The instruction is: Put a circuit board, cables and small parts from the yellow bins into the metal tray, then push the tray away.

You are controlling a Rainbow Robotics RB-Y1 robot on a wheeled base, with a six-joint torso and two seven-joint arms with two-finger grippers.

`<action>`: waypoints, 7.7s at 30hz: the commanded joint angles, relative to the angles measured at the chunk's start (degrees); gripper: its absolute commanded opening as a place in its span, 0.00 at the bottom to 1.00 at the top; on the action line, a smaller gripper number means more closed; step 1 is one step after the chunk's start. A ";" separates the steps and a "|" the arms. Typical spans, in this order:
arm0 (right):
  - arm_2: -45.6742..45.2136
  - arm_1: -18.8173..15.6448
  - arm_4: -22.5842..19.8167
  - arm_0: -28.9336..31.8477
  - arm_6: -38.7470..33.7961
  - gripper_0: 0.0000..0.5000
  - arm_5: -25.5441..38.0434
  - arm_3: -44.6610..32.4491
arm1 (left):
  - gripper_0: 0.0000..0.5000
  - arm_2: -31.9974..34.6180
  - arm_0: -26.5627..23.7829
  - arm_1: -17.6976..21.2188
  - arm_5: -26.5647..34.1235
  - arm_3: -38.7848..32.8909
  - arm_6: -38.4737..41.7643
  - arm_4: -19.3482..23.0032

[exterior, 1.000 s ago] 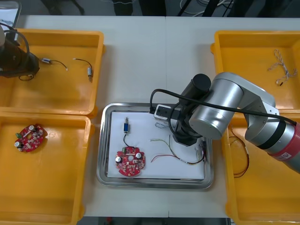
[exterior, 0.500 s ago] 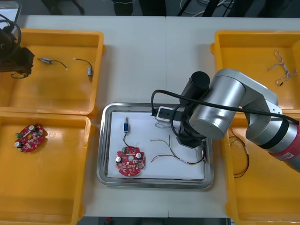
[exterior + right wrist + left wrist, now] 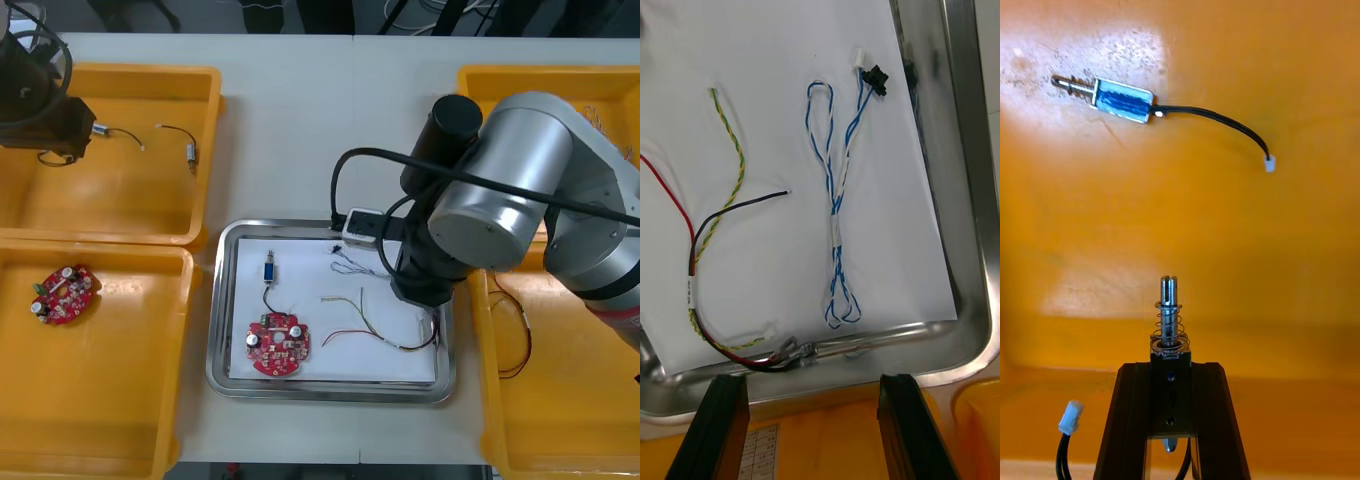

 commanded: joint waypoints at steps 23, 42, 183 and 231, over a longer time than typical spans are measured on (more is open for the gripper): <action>-23.93 -3.78 -10.26 -4.70 -13.06 1.00 1.27 -2.25 | 0.00 -0.16 2.63 -15.05 14.59 -35.68 34.52 -5.69; -34.39 -11.34 -11.84 -4.53 -24.83 1.00 1.27 6.72 | 0.00 -17.91 2.54 -20.94 14.59 -40.87 52.27 -9.65; -27.36 -18.37 -24.14 7.34 -34.06 1.00 1.27 -14.73 | 1.00 10.39 17.93 4.46 14.59 -44.29 28.28 12.50; 26.34 4.22 0.91 -4.27 -12.79 1.00 1.05 -10.60 | 1.00 22.08 38.93 8.33 12.96 -51.24 13.87 13.03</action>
